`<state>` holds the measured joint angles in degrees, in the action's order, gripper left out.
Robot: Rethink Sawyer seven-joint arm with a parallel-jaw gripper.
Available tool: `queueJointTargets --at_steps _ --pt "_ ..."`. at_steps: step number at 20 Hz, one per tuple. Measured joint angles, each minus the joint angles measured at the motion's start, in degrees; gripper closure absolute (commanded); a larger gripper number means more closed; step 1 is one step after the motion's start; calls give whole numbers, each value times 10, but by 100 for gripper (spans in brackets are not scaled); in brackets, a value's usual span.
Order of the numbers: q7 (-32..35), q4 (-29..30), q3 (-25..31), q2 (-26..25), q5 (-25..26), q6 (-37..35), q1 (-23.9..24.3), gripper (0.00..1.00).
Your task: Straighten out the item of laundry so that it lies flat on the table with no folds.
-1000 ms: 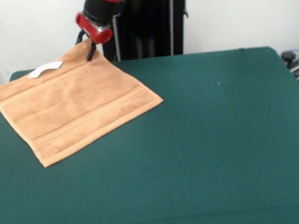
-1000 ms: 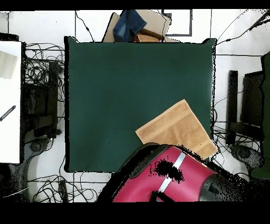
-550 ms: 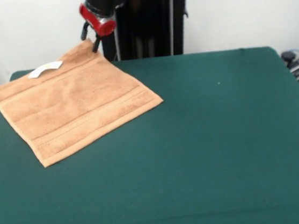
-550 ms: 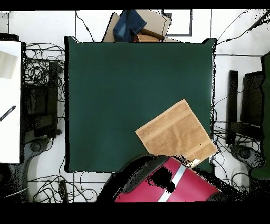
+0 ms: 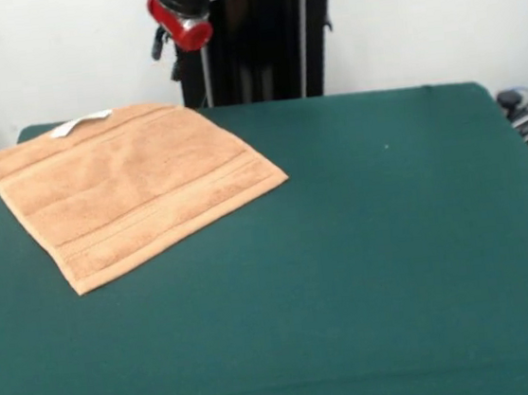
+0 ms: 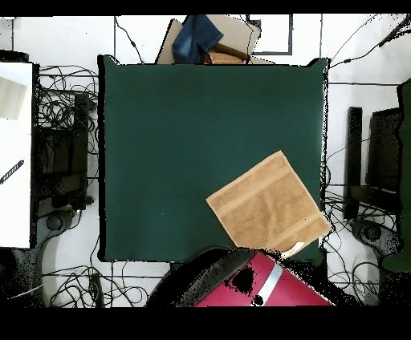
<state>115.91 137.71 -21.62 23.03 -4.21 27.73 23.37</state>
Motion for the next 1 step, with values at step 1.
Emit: queueJointTargets --at_steps 1 --pt "0 0 0 9 0 -10 -5 0"
